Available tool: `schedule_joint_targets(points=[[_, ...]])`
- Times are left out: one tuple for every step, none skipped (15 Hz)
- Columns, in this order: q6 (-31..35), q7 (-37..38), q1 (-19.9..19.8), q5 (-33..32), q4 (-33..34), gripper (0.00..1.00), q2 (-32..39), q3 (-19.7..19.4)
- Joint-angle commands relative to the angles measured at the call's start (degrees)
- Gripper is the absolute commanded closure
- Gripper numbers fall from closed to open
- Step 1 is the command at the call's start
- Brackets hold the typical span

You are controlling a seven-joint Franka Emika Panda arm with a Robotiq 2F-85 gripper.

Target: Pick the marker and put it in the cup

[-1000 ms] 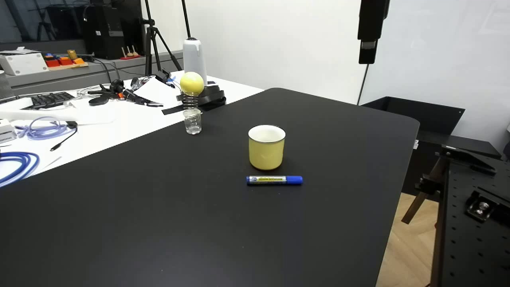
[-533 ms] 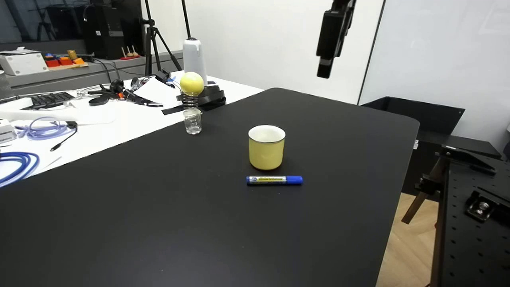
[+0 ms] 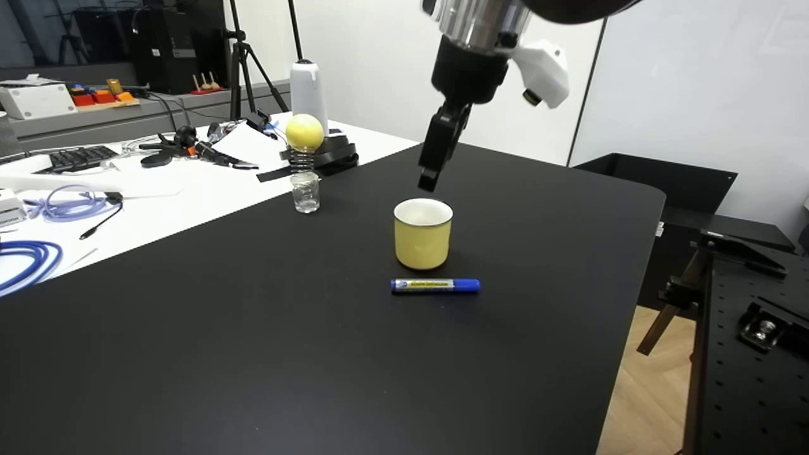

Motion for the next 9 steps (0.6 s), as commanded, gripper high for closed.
schedule_joint_targets(points=[[0.79, -14.83, -6.42, 16.65, 6.86, 0.0, 10.87, 15.29], [-2.47, -18.34, -10.32, 18.95, 8.44, 0.0, 11.65, 19.98], [0.75, -10.45, -6.04, 12.2, 3.87, 0.0, 8.43, 14.13], [-0.06, -12.95, -7.82, 14.64, 5.45, 0.0, 10.29, 17.63], [-0.49, -13.9, -8.81, 15.36, 6.65, 0.0, 11.42, 19.25], [-0.93, -14.54, -9.47, 15.59, 7.32, 0.0, 11.88, 19.74], [-1.17, -15.0, -9.94, 15.74, 7.61, 0.0, 11.95, 19.82], [-1.97, -14.65, -9.82, 15.12, 7.49, 0.0, 11.83, 19.28], [-2.87, -14.49, -9.85, 14.75, 7.65, 0.0, 12.38, 19.03]])
